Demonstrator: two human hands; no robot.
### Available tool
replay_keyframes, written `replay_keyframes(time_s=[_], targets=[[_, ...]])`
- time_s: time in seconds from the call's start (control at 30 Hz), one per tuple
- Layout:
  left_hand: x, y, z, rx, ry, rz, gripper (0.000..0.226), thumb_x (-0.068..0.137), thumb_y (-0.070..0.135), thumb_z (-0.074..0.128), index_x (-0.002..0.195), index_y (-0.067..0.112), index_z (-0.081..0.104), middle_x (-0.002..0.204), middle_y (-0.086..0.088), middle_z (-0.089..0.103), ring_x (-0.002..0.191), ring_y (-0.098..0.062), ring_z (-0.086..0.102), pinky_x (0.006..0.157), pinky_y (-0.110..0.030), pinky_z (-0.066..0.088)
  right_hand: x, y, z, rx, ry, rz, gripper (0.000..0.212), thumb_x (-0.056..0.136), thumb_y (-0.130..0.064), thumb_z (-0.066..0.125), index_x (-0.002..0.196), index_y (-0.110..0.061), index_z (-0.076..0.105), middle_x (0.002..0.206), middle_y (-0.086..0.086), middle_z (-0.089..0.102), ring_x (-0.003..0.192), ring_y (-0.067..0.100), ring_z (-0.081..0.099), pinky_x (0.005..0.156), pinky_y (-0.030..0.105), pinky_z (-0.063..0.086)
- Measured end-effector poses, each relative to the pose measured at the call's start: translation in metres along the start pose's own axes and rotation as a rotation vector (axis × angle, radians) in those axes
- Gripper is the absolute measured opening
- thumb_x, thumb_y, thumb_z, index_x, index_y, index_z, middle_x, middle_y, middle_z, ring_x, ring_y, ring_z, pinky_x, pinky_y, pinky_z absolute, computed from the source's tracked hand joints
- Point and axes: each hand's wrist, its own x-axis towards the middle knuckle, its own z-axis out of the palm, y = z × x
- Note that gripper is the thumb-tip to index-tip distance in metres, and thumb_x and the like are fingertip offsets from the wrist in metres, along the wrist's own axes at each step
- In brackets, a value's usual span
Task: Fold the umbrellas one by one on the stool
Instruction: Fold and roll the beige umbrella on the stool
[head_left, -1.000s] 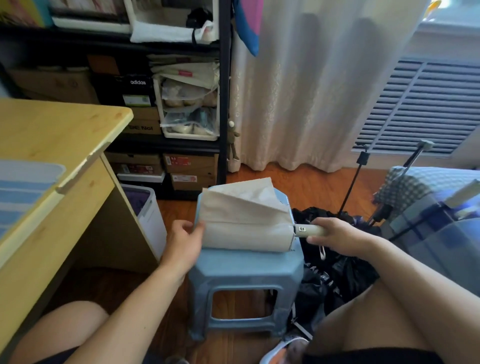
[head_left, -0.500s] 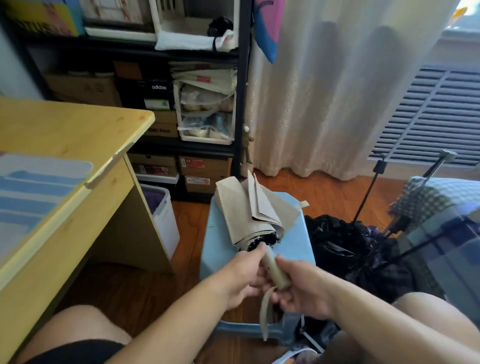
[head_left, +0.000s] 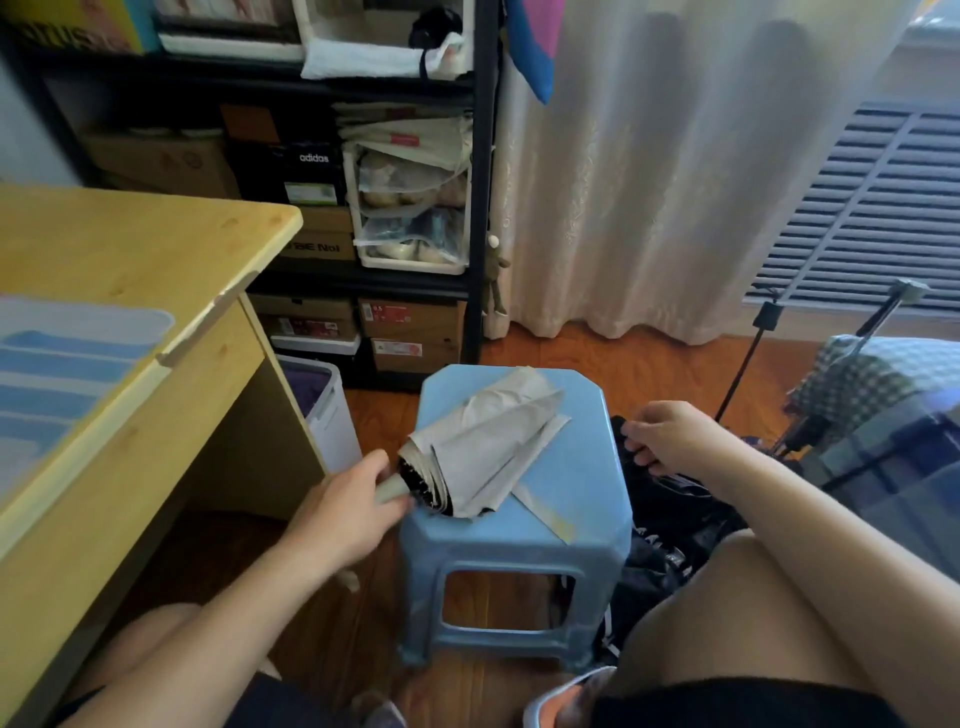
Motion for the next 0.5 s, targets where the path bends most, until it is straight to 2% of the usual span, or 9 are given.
replay_keyframes(time_s=[0.1, 0.17, 0.27, 0.33, 0.43, 0.5], targets=[[0.006, -0.001, 0.008, -0.017, 0.007, 0.032, 0.025, 0.092, 0.053, 0.065, 0.1, 0.033, 0.053, 0.09, 0.009, 0.066, 0.081, -0.021, 0.067, 0.07, -0.039, 0.056, 0.002, -0.004, 0.016, -0.285, -0.067, -0.049, 0.021, 0.1, -0.031, 0.063, 0.105, -0.011, 0.066, 0.1, 0.007, 0.07, 0.085, 0.021, 0.063, 0.067, 0.031, 0.051], [0.01, -0.002, 0.014, -0.063, 0.022, 0.051, 0.025, 0.091, 0.052, 0.067, 0.101, 0.033, 0.055, 0.089, 0.008, 0.067, 0.084, -0.022, 0.067, 0.073, -0.039, 0.056, -0.004, -0.01, 0.031, -0.308, -0.078, -0.121, 0.023, 0.098, -0.038, 0.065, 0.104, -0.016, 0.063, 0.098, 0.002, 0.068, 0.084, 0.018, 0.063, 0.063, 0.028, 0.046], [0.014, -0.004, 0.017, -0.099, 0.026, 0.047, 0.026, 0.09, 0.046, 0.071, 0.101, 0.027, 0.058, 0.088, 0.005, 0.067, 0.086, -0.025, 0.065, 0.075, -0.038, 0.053, -0.015, -0.009, 0.062, -0.506, -0.139, -0.143, 0.033, 0.097, -0.047, 0.059, 0.108, -0.016, 0.055, 0.097, 0.0, 0.059, 0.085, 0.022, 0.057, 0.068, 0.034, 0.044], [0.015, -0.005, 0.017, -0.099, 0.027, 0.051, 0.027, 0.09, 0.046, 0.071, 0.104, 0.027, 0.058, 0.091, 0.003, 0.069, 0.089, -0.027, 0.066, 0.076, -0.039, 0.053, -0.015, -0.001, 0.08, -0.633, -0.119, -0.176, 0.031, 0.099, -0.044, 0.053, 0.099, -0.014, 0.047, 0.095, 0.003, 0.052, 0.085, 0.027, 0.052, 0.07, 0.036, 0.039], [0.016, -0.005, 0.017, -0.078, 0.021, 0.036, 0.028, 0.091, 0.049, 0.069, 0.102, 0.028, 0.055, 0.093, 0.002, 0.068, 0.088, -0.027, 0.066, 0.074, -0.039, 0.053, -0.011, 0.001, 0.088, -0.64, -0.094, -0.201, 0.033, 0.099, -0.038, 0.053, 0.078, -0.016, 0.04, 0.08, 0.001, 0.046, 0.08, 0.029, 0.051, 0.067, 0.036, 0.037], [0.016, -0.004, 0.017, -0.048, 0.005, 0.004, 0.029, 0.091, 0.052, 0.067, 0.098, 0.029, 0.051, 0.089, 0.004, 0.064, 0.083, -0.025, 0.063, 0.069, -0.036, 0.048, -0.009, -0.002, 0.086, -0.626, -0.111, -0.192, 0.034, 0.099, -0.034, 0.054, 0.074, -0.016, 0.041, 0.077, 0.002, 0.047, 0.078, 0.028, 0.052, 0.059, 0.034, 0.036]])
